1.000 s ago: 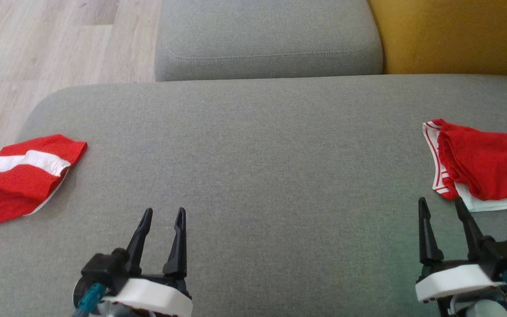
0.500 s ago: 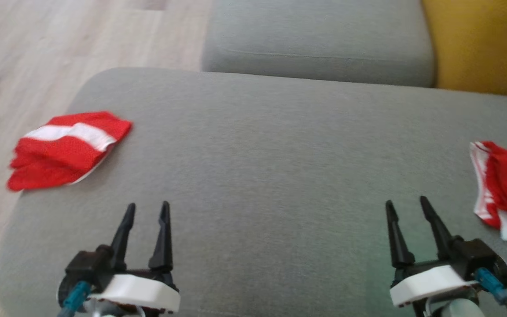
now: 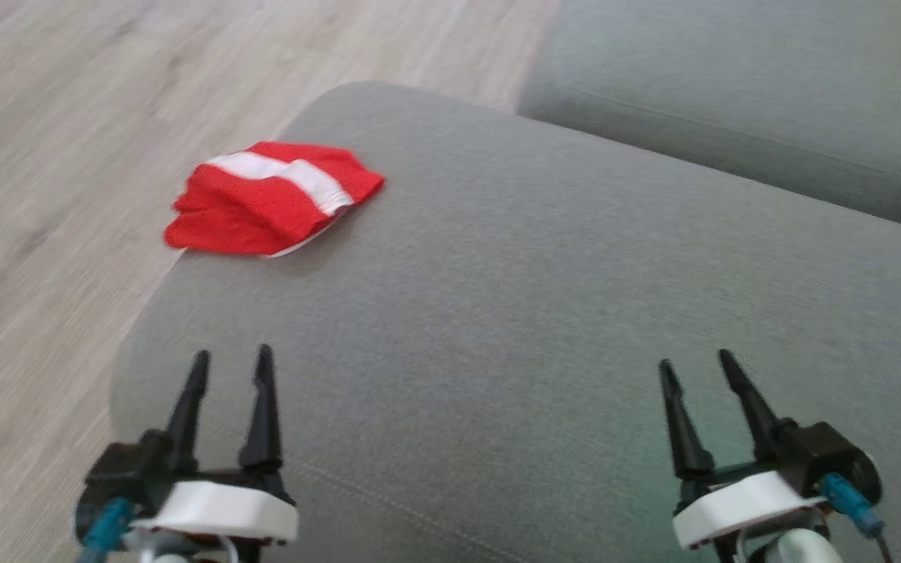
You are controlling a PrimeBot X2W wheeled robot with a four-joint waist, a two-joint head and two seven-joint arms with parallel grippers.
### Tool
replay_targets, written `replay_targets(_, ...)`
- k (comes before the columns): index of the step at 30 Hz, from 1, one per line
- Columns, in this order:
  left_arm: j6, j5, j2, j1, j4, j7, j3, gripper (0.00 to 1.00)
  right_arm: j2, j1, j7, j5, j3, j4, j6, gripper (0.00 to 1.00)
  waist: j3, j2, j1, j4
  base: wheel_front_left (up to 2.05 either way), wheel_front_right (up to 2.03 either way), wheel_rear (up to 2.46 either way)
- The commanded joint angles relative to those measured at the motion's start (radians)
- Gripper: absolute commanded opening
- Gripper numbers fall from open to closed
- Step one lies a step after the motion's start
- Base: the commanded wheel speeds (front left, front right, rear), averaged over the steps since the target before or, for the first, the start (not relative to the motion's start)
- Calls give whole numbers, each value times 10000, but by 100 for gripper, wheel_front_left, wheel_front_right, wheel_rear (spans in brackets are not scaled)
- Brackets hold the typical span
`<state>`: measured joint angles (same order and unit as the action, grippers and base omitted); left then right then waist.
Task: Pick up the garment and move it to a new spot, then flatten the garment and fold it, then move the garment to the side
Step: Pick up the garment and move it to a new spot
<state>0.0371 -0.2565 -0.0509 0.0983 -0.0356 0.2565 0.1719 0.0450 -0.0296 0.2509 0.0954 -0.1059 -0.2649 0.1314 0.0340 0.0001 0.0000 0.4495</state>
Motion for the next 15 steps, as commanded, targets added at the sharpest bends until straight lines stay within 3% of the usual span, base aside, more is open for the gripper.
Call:
replay_targets(1, 131, -2, 7, -378, 482, 53, -535, 100, 53, 542, 80, -50, -401, 271, -7, 100, -210, -1, 0, 404, 0, 0, 0)
replay_targets(15, 295, -198, 7, -429, 663, 53, -1019, 100, 53, 990, 65, -123, -532, -43, -7, 100, -504, -1, 0, 553, 0, 0, 0)
